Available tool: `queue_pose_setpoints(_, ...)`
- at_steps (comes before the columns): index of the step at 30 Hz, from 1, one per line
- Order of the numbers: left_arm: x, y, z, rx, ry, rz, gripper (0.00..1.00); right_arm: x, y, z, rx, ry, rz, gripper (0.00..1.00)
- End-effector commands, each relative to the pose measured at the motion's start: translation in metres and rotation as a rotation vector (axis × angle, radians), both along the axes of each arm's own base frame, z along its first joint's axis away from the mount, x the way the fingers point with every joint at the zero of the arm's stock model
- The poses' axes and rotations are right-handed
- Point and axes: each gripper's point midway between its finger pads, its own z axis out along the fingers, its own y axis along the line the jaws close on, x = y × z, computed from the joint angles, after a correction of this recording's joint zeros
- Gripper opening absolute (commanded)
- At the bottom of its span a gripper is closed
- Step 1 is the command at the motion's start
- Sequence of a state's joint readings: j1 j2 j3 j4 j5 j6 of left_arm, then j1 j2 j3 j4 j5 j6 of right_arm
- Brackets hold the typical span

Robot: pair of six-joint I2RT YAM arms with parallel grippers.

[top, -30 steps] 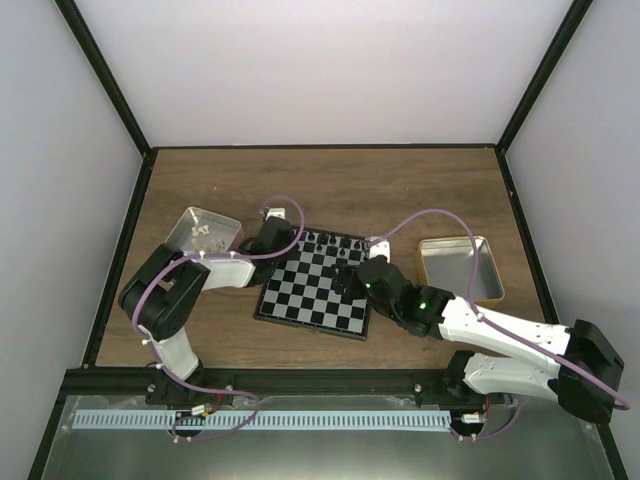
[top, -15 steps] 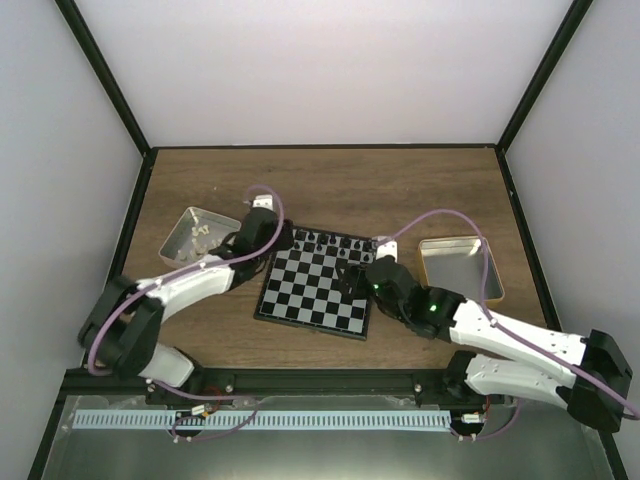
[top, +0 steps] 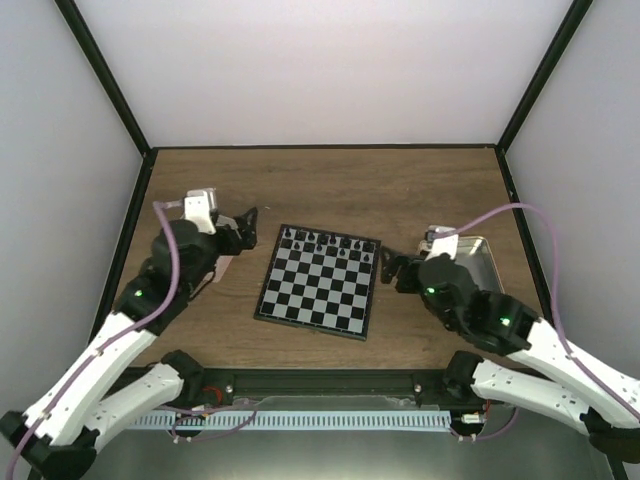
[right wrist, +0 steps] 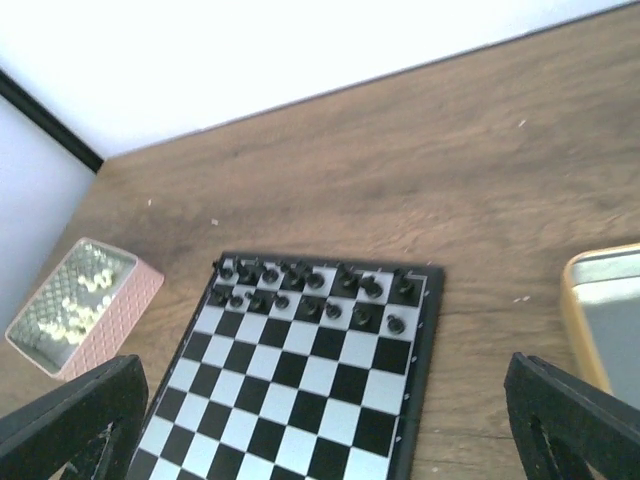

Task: Set up the chess pieces on the board
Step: Reset both arms

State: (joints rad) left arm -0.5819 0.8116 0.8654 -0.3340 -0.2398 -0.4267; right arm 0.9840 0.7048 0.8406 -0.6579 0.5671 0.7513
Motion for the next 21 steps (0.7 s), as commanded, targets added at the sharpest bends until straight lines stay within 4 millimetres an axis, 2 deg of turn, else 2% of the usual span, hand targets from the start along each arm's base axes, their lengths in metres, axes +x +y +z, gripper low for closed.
queue_pose_setpoints(1, -0.03, 0.029, 0.017, 0.059, 0.001, 0.029, 1.0, -0.012, -0.053, 0.03, -0.053, -0.067, -0.112, 1.0)
queue_pose_setpoints(9, -0.085, 0.077, 0.081, -0.056, -0.198, 0.094, 1.0, -0.034, -0.103, 0.075, 0.007, -0.163, -0.172, 1.0)
queue_pose_setpoints(16, -0.134, 0.12, 0.136, -0.115, -0.362, 0.157, 1.0, -0.047, -0.13, 0.112, 0.025, -0.241, -0.191, 1.0)
queue_pose_setpoints(21, -0.147, 0.131, 0.149, -0.103, -0.379, 0.169, 1.0, -0.056, -0.149, 0.133, 0.057, -0.272, -0.215, 1.0)
